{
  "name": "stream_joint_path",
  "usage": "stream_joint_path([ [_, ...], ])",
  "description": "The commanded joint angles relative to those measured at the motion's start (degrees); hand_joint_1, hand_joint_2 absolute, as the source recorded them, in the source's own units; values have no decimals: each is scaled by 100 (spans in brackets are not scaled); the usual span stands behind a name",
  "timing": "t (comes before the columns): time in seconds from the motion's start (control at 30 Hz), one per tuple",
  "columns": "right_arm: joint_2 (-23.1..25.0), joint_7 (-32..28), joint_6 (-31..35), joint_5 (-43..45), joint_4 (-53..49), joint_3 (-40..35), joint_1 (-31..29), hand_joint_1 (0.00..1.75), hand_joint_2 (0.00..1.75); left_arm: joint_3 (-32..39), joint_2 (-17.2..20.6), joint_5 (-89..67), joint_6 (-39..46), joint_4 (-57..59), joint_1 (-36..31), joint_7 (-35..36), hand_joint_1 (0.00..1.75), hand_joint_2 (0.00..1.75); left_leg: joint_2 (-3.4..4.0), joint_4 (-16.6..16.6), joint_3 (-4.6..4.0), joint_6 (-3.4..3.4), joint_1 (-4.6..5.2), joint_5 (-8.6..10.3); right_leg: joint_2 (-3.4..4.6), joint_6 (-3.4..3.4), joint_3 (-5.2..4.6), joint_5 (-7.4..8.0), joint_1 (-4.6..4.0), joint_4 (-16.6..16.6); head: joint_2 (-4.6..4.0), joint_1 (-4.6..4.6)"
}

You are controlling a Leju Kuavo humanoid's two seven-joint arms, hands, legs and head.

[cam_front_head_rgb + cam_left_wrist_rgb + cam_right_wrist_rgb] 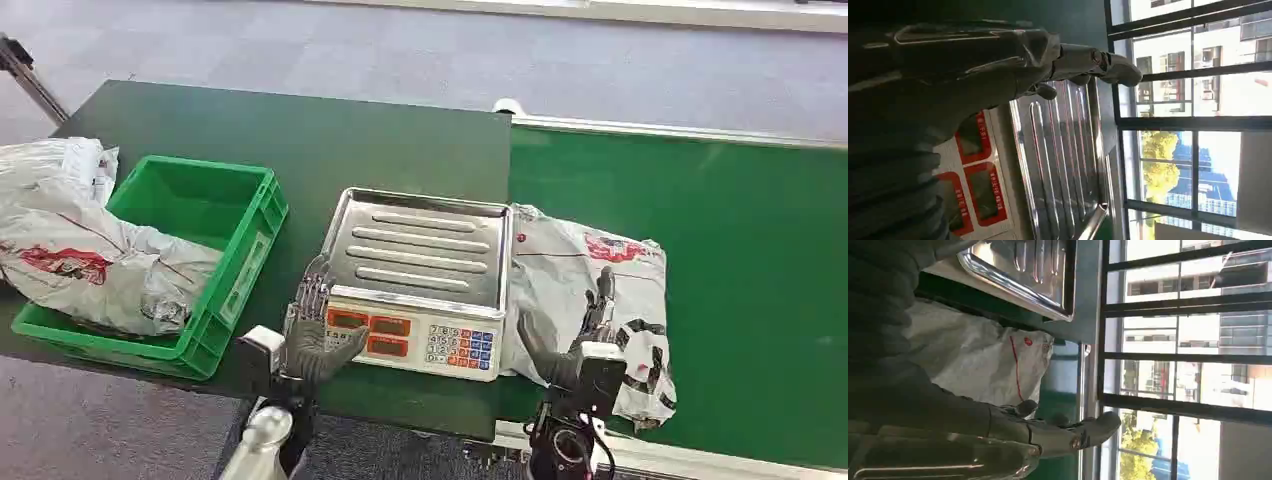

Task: Moved the parcel from conveyor to table for the left to box.

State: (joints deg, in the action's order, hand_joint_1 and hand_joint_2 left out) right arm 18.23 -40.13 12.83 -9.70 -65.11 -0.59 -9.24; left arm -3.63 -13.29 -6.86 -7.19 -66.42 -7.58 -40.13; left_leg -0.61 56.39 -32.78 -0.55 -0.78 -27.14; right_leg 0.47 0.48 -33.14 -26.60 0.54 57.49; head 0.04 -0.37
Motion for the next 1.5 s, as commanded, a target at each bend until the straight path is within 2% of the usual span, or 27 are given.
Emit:
stream_joint_path([
  [0.03,-99,13,-3,47,329,-44,-187,0,175,41,84,-28,-10,46,5,13,0,175,12,-11,16,4,1,0,2,-2,15,3,-1,-13,0,0],
  [0.17,-115,13,103,6,387,-35,-214,0,175,62,78,-59,-16,46,7,13,0,175,17,-15,24,6,2,0,3,-3,21,4,-2,-17,0,0],
  [0.2,-142,13,290,-128,531,5,-267,0,175,82,69,-85,-19,49,12,13,0,175,15,-13,20,5,1,0,3,-3,19,3,-2,-16,0,-2],
  [0.23,-192,91,860,-524,808,122,-391,0,175,116,59,-82,-27,51,21,13,0,175,9,-7,12,3,1,0,2,-2,11,2,-1,-8,0,-2],
  [0.27,-271,206,1090,-695,1005,250,-519,0,175,130,62,-108,-32,45,29,13,0,175,11,-12,18,5,1,1,2,-2,17,4,-1,-15,0,-2],
  [0.3,-364,394,1432,-1088,1328,366,-679,0,175,159,51,-126,-47,49,30,13,0,175,9,-9,14,4,1,1,2,0,13,4,-1,-11,0,-2],
  [0.37,-582,1368,1870,-2202,2042,486,-1102,0,175,210,36,-139,-94,27,49,13,0,175,8,-10,17,5,1,2,2,1,16,5,-1,-14,0,-2],
  [0.53,-584,1447,1836,-2316,2148,594,-1212,0,175,226,26,-155,-107,32,49,13,0,175,8,-10,14,7,4,5,-1,1,14,7,2,-12,0,0],
  [0.6,-755,2675,1884,-3335,2863,659,-1577,0,175,295,-16,-222,-143,70,40,13,0,175,8,-6,11,3,1,1,2,-1,12,3,0,-8,0,0],
  [0.7,-1012,3691,1639,-4212,3827,896,-2065,0,175,399,-90,-306,-182,28,39,13,0,175,8,-5,12,5,1,2,3,0,12,5,0,-8,0,-4],
  [0.77,-1116,4130,1304,-4432,4173,1000,-2158,0,175,422,-97,-337,-201,-7,34,29,0,175,3,-6,15,7,2,4,-4,1,16,6,0,-12,0,0],
  [1.43,-1074,4415,1101,-4701,4311,980,-2111,0,175,467,-118,-361,-209,-172,124,68,0,175,3,-3,8,5,2,1,-3,0,11,2,1,-5,0,-2],
  [1.5,-1058,4506,871,-4836,4357,936,-2113,0,175,495,-130,-369,-209,-222,150,92,0,175,4,-5,10,5,2,1,-4,-1,13,2,1,-8,0,-2],
])
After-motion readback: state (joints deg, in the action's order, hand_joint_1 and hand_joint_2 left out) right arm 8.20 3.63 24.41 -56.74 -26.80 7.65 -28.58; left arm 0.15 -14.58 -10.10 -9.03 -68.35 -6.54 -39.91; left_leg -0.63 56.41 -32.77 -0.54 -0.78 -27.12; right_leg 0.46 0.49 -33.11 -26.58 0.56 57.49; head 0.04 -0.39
